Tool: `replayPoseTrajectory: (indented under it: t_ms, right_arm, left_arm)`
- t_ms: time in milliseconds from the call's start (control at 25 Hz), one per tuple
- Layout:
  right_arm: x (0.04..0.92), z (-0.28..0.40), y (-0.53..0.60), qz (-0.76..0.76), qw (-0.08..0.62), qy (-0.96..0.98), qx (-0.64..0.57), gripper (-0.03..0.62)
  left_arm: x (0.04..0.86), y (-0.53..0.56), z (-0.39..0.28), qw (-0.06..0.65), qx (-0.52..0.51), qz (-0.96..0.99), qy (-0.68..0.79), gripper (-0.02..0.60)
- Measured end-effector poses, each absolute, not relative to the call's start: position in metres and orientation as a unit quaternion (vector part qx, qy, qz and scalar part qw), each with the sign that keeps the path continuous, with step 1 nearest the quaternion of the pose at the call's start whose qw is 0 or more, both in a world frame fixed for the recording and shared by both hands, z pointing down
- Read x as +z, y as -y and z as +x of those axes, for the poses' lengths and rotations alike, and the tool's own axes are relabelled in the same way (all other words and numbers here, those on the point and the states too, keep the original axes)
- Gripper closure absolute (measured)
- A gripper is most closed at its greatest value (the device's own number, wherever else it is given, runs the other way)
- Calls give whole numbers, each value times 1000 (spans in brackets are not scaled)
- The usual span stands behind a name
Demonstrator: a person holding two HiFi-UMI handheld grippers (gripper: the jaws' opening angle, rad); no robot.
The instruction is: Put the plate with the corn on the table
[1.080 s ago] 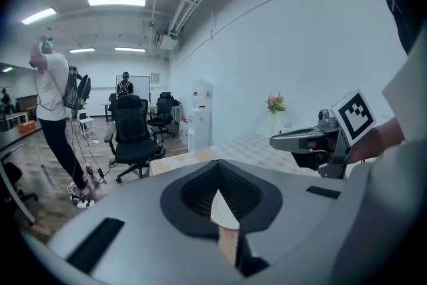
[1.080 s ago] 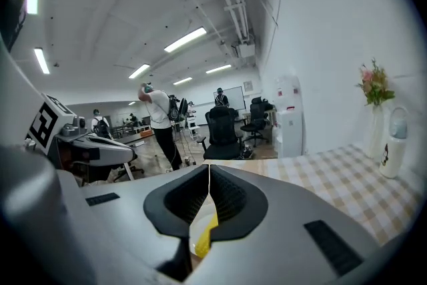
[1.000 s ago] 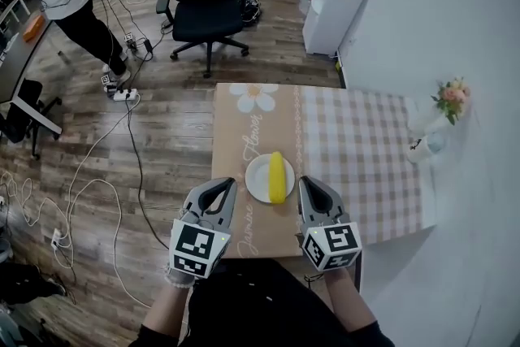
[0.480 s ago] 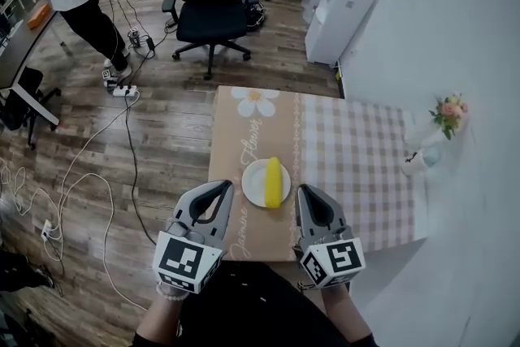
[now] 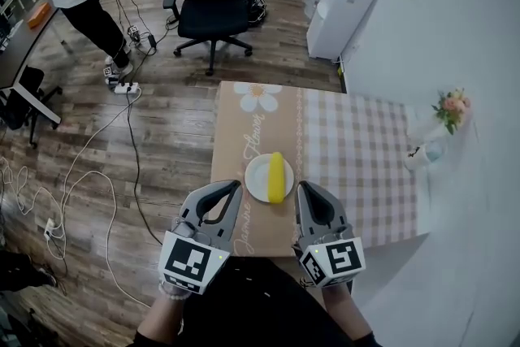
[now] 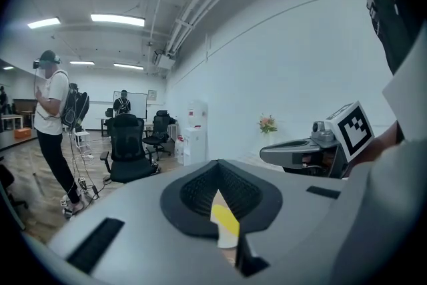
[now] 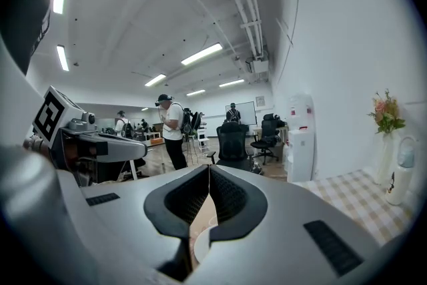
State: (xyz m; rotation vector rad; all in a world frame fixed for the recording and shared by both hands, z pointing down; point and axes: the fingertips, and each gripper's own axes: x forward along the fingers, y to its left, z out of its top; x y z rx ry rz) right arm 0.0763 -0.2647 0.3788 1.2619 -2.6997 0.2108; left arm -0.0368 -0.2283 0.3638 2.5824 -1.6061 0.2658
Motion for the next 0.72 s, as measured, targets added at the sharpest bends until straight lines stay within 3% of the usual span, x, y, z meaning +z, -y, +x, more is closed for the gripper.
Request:
replayPoseTrajectory:
  t_ms: [720]
  right_arm:
    - [374,78,262,424,76,900,65,554]
  left_arm:
    - [365,226,-29,65,88,849,517,569]
